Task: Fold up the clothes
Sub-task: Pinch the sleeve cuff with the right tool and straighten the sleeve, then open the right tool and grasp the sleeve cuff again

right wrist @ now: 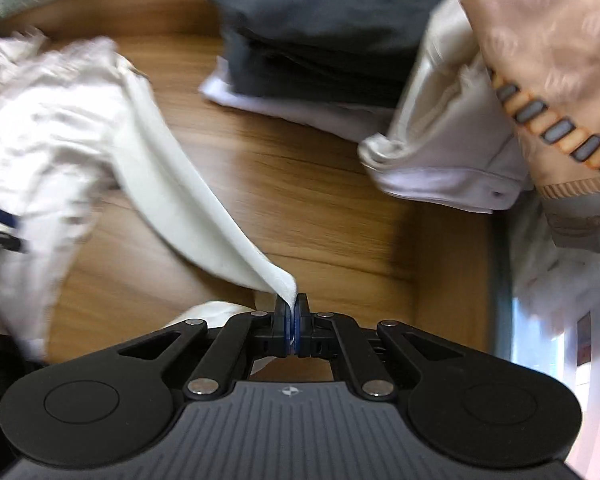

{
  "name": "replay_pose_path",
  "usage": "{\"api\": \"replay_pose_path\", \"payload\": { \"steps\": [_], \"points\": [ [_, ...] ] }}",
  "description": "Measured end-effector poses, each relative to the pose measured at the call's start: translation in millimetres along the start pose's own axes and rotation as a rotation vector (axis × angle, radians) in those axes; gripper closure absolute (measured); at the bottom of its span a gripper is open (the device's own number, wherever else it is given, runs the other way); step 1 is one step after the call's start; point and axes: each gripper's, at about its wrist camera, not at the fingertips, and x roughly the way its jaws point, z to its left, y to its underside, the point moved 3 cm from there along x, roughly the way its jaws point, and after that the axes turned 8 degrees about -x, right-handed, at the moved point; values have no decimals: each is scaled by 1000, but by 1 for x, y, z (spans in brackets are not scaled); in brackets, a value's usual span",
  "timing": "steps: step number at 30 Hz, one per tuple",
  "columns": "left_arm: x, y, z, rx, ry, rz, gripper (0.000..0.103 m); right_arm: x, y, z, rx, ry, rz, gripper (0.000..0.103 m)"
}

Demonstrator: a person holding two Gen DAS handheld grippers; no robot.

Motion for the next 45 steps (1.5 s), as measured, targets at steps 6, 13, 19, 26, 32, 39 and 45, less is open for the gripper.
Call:
{"api": "replay_pose_path", "payload": {
  "steps": [6,13,19,26,32,39,45],
  "points": [
    [-21,-8,-17,98,1,-41,55,40,8,-14,-1,106,34,80],
    [-27,-17,-43,149,24,-65,54,12,29,-13,113,64,-7,62],
    [-22,-25,-70,211,54,-62,54,-4,67,9,283,12,-11,51],
    [-13,-31,-114,341,96,-50,50,0,113,34,527,-36,-19,50],
    [-5,-33,-126,370,103,-28,50,12,136,46,773,-136,-75,50],
    [-8,-33,-120,353,81,-19,50,35,131,55,895,-185,-101,50],
    [-11,-32,-108,315,57,-16,50,56,130,48,1039,-234,-102,51]
  ]
}}
